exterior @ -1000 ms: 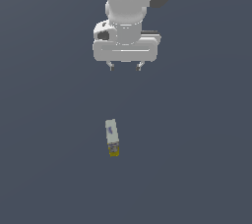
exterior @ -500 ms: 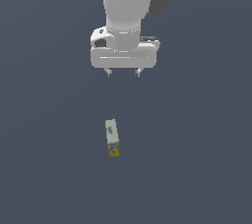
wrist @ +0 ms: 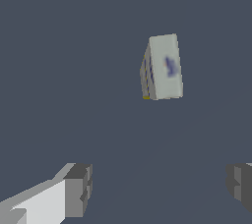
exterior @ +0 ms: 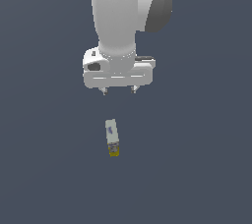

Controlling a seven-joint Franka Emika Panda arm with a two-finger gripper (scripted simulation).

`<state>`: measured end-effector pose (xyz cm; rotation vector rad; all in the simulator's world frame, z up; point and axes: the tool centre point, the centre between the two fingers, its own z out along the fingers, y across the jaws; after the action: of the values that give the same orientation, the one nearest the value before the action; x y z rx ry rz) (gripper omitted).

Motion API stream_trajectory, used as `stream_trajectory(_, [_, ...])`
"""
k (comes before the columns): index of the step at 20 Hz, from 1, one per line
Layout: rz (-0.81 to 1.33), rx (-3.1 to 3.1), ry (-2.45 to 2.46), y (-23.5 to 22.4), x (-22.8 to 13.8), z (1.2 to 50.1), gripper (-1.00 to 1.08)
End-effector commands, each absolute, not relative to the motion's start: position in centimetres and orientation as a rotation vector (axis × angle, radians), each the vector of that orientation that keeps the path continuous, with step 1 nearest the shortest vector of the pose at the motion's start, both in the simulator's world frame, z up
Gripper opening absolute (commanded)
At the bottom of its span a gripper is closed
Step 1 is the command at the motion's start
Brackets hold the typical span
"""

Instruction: Pick up the object and move it to a goal position.

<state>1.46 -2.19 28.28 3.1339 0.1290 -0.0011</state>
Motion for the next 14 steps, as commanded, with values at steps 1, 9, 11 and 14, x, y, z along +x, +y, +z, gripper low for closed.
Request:
stream_trajectory(1, [-0.001,3.133,0.160,-2.7,3.2,27.2,1.00])
stream_trajectory(9, [-0.001,3.129,0.254,-4.3,7.8,23.6,1.00])
stream_trajectory(11, [-0.001,3.128,0.271,-4.6,8.6,22.8,1.00])
stream_trajectory(14, [0.000,3.127,0.293,-5.0,9.5,21.8,1.00])
